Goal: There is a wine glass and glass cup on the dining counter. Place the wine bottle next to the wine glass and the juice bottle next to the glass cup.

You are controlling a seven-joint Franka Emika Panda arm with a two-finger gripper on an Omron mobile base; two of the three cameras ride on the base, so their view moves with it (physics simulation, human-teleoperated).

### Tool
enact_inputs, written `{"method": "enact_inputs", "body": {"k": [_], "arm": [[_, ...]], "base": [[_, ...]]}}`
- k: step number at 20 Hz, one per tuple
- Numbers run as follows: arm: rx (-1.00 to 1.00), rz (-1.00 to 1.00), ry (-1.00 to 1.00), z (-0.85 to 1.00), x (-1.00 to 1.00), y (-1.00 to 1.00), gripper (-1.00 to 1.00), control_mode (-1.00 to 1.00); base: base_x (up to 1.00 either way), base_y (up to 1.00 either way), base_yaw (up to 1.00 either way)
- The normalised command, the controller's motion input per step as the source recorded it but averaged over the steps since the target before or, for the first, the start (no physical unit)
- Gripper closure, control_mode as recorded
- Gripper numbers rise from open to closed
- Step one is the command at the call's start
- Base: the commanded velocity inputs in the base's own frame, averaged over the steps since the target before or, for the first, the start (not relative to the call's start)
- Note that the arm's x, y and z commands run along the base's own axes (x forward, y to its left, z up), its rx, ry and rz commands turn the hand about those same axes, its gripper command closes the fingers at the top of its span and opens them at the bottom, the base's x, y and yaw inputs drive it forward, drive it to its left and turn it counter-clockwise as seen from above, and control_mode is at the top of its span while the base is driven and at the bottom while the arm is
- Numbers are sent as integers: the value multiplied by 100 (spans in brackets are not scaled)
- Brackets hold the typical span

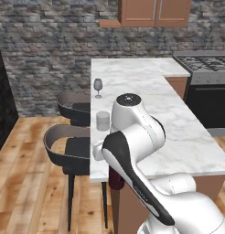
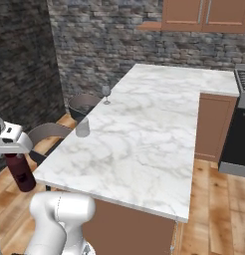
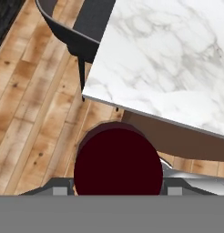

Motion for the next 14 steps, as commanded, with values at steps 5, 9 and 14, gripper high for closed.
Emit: {"method": "enact_inputs", "body": {"k": [5,9,14], "arm": [[0,0,0,0,0,0,100,100],[0,0,0,0,0,0,100,100],[0,0,0,3,4,0,100,-100]], "base": [[0,0,0],[0,0,0],[4,1,0]]}}
